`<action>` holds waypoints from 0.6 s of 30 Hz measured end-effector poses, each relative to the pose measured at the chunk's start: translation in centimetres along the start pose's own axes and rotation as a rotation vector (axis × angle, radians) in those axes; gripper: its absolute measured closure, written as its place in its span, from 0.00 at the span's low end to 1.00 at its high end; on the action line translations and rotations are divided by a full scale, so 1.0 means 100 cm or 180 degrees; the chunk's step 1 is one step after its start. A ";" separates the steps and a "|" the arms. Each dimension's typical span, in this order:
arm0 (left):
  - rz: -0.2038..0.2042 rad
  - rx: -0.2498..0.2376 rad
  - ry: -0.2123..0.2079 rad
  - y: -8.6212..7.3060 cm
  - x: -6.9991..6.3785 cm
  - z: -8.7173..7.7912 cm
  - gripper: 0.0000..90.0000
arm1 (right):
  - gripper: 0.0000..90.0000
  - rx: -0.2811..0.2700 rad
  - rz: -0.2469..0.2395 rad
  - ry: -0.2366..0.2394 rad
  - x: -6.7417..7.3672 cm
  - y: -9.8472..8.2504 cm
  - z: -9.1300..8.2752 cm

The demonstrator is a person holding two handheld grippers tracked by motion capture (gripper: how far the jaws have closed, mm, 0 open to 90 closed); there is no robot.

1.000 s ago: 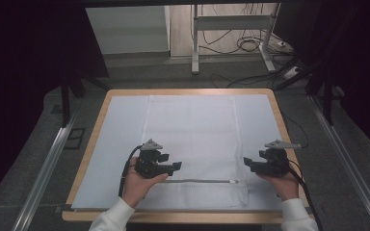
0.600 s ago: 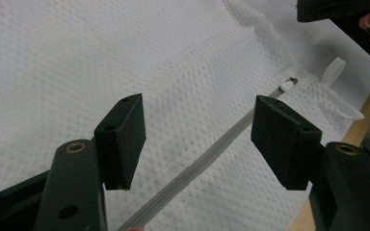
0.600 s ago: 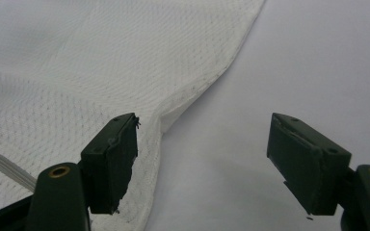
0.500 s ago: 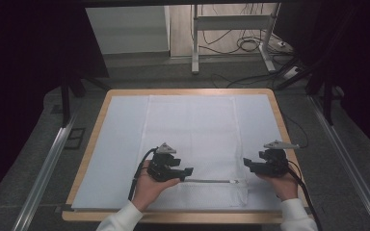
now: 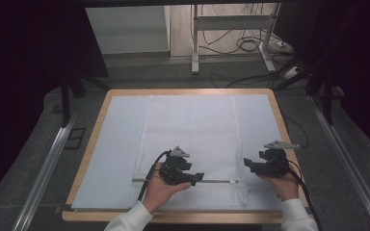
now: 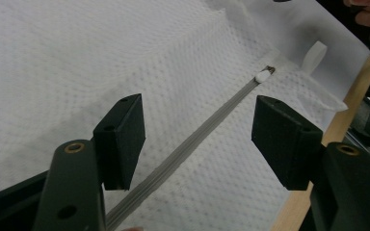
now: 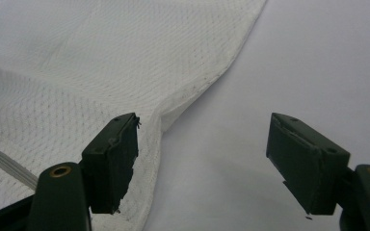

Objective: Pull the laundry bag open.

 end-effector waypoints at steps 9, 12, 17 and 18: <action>0.0075 0.0041 -0.0068 0.002 -0.010 0.008 0.41 | 0.29 0.0005 -0.0006 -0.0014 -0.001 0.000 0.000; 0.0068 0.0053 -0.0073 0.001 -0.010 0.008 0.41 | 0.29 0.0011 -0.0018 -0.0016 -0.001 -0.001 0.000; 0.0088 0.0076 -0.0090 0.000 -0.011 0.009 0.41 | 0.29 0.0026 -0.0021 -0.0021 -0.001 -0.001 0.001; 0.0079 0.0072 -0.0094 0.000 -0.012 0.010 0.41 | 0.29 0.0024 -0.0020 -0.0021 -0.001 -0.001 0.001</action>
Point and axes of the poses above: each handheld gripper's, and its own axes: z roughly forward along the jaws, y roughly out of its top, x roughly to its left, the point moved 9 cm from there along z, roughly forward along the jaws, and after that the axes turned 4 degrees about -x, right-handed, at the moved point
